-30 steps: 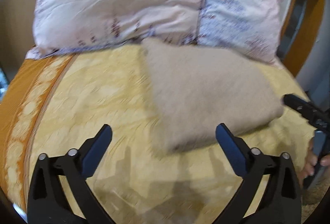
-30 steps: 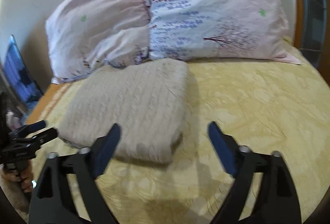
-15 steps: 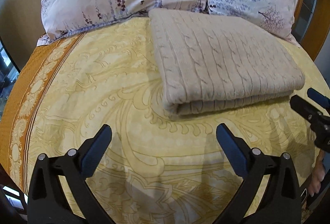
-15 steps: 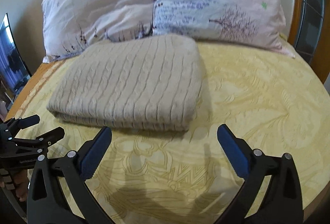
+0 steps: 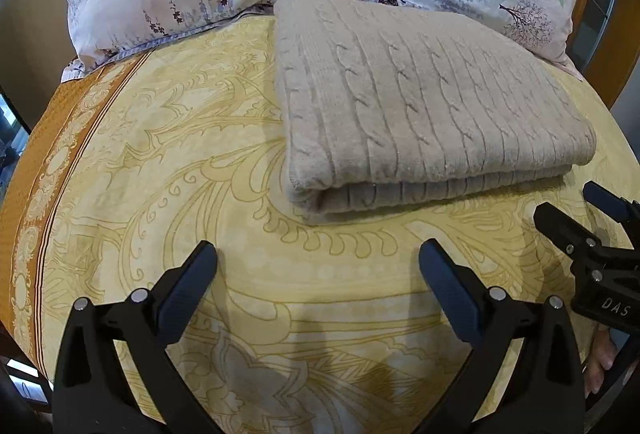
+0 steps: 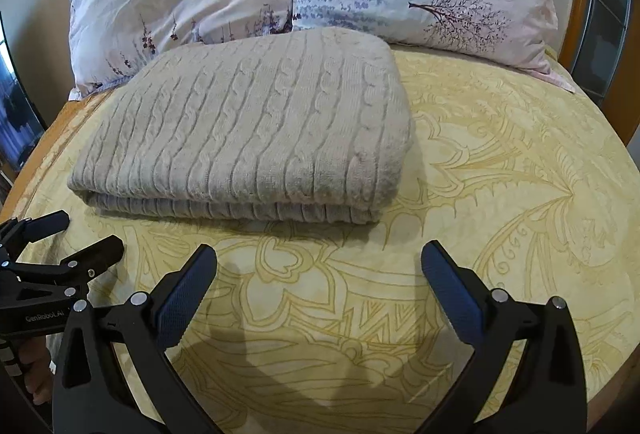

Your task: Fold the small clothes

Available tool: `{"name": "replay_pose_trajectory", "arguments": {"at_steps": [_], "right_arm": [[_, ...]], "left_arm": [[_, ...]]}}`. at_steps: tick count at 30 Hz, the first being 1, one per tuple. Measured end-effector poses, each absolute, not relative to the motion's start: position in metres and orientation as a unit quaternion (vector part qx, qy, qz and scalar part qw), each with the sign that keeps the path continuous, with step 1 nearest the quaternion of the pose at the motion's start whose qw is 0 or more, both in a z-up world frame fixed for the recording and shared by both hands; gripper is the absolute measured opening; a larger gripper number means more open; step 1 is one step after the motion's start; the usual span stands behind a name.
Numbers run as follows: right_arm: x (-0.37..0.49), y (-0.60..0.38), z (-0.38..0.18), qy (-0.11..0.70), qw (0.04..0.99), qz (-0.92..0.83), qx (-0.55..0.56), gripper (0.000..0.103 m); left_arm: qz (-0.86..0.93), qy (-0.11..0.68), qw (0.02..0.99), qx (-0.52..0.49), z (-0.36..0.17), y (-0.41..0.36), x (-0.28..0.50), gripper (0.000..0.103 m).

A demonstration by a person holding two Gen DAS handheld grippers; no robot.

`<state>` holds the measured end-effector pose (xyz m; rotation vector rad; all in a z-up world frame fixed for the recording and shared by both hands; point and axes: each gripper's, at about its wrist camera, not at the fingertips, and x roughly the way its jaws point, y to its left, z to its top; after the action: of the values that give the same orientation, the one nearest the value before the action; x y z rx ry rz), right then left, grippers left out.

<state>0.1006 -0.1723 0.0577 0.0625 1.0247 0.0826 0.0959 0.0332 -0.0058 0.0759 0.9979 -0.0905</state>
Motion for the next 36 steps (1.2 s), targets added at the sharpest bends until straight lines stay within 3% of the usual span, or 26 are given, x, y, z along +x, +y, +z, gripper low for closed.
{"name": "replay_pose_trajectory", "arguments": {"at_steps": [36], "right_arm": [[0.1038,-0.1681,0.0532,0.504,0.863,0.025,0.003,0.102]], "left_arm": [[-0.042,0.479,0.876,0.032,-0.0065,0.0325,0.0996,0.101]]}}
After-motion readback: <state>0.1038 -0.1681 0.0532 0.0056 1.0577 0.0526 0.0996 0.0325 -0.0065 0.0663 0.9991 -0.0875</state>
